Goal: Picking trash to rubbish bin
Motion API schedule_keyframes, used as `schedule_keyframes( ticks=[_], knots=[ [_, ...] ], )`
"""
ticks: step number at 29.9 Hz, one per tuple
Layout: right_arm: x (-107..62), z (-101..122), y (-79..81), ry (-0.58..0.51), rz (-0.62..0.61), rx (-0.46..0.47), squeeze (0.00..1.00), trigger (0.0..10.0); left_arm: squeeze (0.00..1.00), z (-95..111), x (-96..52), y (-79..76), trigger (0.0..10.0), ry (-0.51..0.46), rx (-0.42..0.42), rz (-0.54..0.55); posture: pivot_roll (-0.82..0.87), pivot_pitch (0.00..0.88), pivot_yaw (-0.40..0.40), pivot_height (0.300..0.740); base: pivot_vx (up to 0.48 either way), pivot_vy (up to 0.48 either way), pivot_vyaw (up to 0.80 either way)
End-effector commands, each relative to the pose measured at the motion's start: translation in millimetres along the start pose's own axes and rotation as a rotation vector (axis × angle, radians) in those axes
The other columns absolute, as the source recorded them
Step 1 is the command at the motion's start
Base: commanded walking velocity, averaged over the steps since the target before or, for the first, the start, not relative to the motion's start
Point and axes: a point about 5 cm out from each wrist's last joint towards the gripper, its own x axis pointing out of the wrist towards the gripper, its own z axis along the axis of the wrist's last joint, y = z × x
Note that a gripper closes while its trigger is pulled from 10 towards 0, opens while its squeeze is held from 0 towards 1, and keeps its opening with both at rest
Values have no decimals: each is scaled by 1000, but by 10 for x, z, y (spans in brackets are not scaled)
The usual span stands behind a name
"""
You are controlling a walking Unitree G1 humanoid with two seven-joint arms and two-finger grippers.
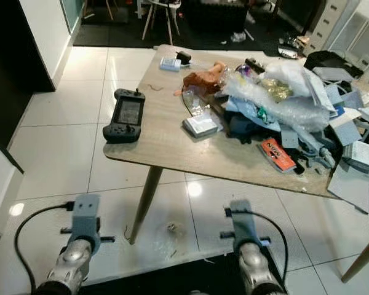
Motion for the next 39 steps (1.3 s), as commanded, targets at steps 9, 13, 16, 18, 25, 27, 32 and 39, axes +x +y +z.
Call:
schedule_keyframes(
  ticks=[9,13,16,18,25,27,32,39],
  knots=[
    [-93,-99,-98,-34,-61,-8,0,10000,0,-32,-30,-81,10000,-15,2,-62,0,30,-57,740,0,0,0],
    [-44,139,-129,-174,-34,-8,0,10000,0,6,-13,-125,10000,-8,-14,-79,-15,31,-40,740,0,0,0],
    [3,268,-148,-214,-25,4,0,10000,0,36,-16,-189,10000,-27,-35,-107,-26,58,-26,740,0,0,0],
    [60,331,-121,-192,9,-28,0,10000,0,38,-34,-269,10000,-33,-16,-165,-37,61,-21,740,0,0,0],
    [120,417,-197,-184,-30,-29,0,10000,0,-75,-94,-360,10000,-30,142,-271,-58,63,-14,740,0,0,0],
    [126,437,-209,-190,-27,-23,0,10000,0,-69,-93,-363,10000,-29,142,-274,-57,63,-12,740,0,0,0],
    [142,506,-217,-208,26,8,0,10000,0,29,-60,-293,10000,-56,122,-228,-53,66,-15,740,0,0,0],
    [135,434,-227,-174,34,-11,0,10000,0,216,-18,-294,10000,-110,75,-215,-47,66,-25,740,0,-396,0]
  ],
)
